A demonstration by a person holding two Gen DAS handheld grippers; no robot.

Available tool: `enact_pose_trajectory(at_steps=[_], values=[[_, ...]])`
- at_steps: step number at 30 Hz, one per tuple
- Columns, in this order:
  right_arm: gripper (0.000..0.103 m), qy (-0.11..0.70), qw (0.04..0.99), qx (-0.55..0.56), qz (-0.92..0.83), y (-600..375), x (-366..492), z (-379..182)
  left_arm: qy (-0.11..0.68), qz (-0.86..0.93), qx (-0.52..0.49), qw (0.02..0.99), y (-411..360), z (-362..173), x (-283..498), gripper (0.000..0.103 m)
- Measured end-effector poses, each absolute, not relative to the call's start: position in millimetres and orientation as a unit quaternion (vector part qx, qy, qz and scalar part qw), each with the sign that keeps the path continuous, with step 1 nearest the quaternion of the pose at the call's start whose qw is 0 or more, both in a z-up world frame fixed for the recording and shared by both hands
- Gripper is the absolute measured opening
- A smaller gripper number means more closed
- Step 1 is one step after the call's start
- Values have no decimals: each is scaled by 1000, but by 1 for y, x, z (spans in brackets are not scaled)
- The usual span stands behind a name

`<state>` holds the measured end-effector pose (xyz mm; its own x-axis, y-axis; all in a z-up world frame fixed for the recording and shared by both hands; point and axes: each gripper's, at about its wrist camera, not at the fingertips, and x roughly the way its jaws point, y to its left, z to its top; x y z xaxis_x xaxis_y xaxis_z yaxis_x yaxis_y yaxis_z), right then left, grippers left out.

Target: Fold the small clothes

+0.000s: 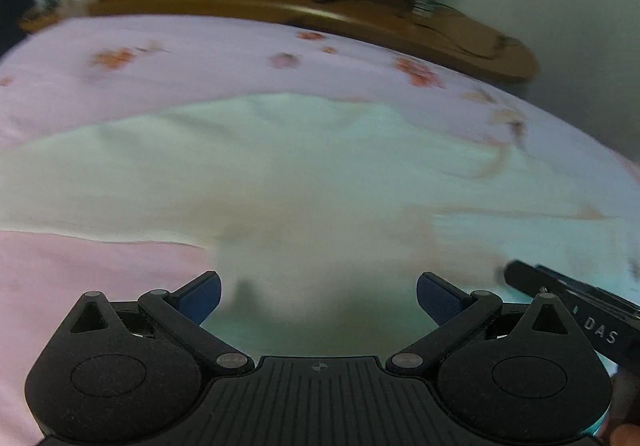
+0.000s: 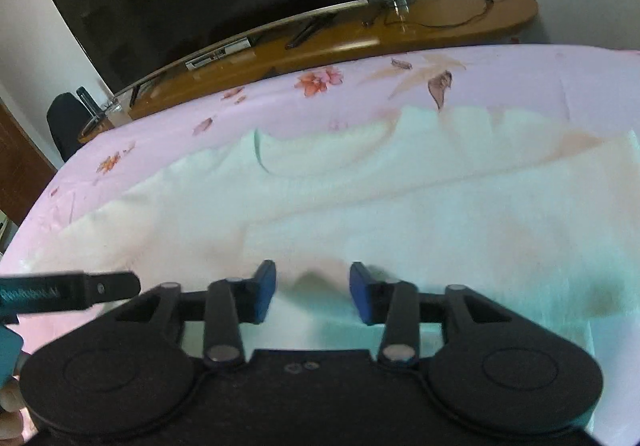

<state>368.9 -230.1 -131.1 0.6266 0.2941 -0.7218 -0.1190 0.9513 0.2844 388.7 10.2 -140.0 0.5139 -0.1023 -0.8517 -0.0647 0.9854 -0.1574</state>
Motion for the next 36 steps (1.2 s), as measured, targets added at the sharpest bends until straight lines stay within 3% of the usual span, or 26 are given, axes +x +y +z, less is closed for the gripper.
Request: enact_pose_trajectory(at_steps=[8,9,10,12,15,18,21,24,26,28,30,36], values=[[48,390,915,99,31,-290,325,-111,541,-92,-255,797,-21,-170,404,102],[49,391,914,103,24,-296,323,-114,542,-89,-262,794,-23,-173,405,99],[49,392,913,108,18,-303,319,-117,542,-87,-262,794,-27,-175,404,89],[50,393,911,122,11,-315,309,-119,540,-91,-268,793,-31,-177,402,86],[50,395,909,135,-1,-328,298,-126,533,-101,-307,782,-32,-181,402,72],[50,398,906,144,-7,-332,293,-131,523,-104,-338,775,-35,-184,405,70],[50,392,909,140,-13,-334,289,-131,517,-101,-361,770,-36,-191,406,44],[50,388,912,132,-22,-335,288,-130,509,-93,-369,772,-41,-196,407,38],[50,389,912,131,-27,-337,288,-131,496,-86,-366,783,-43,-195,406,28],[50,390,911,131,-31,-339,288,-132,482,-73,-355,798,-46,-193,407,12],[50,390,912,125,-39,-339,289,-134,466,-62,-340,814,-45,-188,405,5],[53,392,911,113,-64,-341,292,-139,408,-53,-331,849,-37,-163,403,4]])
